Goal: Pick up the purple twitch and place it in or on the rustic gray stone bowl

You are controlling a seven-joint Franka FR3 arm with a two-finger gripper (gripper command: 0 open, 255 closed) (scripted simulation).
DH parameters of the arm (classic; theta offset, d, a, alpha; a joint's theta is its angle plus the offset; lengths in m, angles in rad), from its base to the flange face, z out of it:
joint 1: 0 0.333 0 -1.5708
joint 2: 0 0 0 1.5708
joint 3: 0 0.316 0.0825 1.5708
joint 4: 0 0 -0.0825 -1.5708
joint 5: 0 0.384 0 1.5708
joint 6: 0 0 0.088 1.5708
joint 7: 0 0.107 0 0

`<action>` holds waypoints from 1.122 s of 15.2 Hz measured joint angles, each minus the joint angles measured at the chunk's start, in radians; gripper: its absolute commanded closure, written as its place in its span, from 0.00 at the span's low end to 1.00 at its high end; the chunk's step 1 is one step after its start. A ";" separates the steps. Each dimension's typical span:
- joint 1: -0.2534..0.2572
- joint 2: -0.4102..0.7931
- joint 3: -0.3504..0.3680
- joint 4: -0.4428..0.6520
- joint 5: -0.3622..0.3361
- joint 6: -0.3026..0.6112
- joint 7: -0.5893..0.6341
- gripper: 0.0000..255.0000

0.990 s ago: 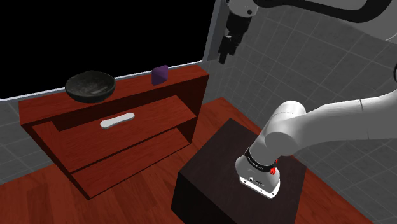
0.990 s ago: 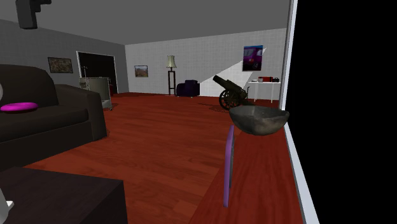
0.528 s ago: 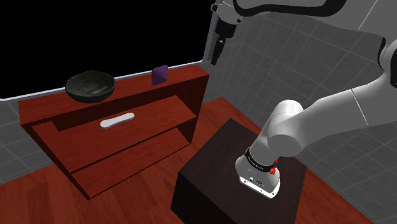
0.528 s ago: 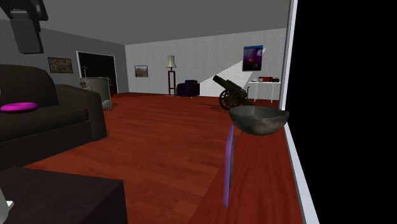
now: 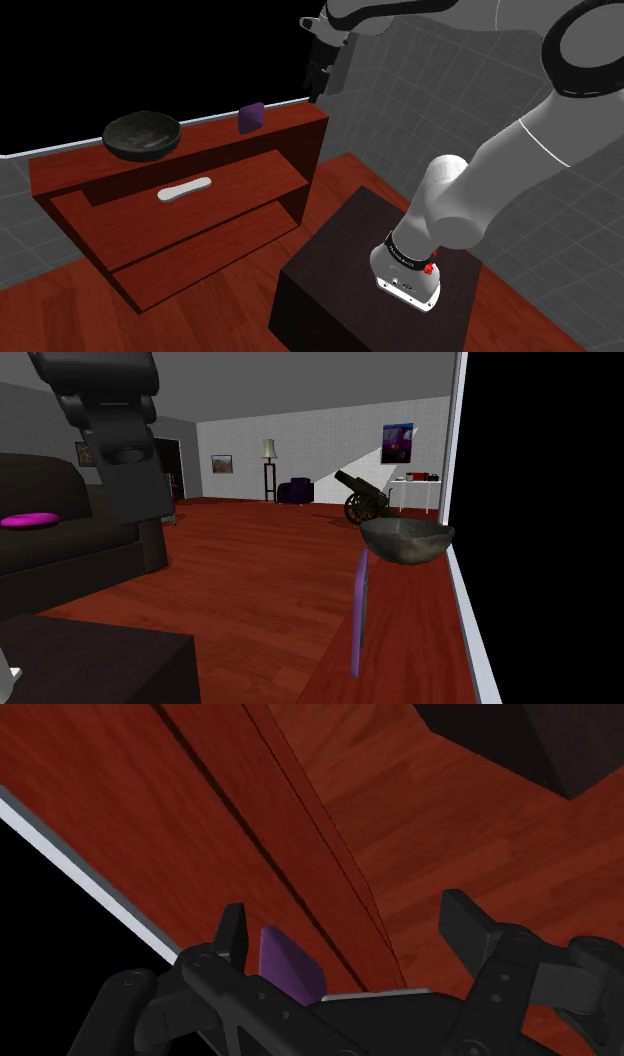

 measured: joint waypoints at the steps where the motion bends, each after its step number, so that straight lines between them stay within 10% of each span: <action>1: 0.022 0.046 -0.023 0.030 0.033 0.011 -0.069 0.00; 11: 0.083 0.475 -0.081 0.340 0.406 -0.031 -0.736 0.00; 17: 0.080 0.537 -0.058 0.338 0.462 0.010 -0.811 0.00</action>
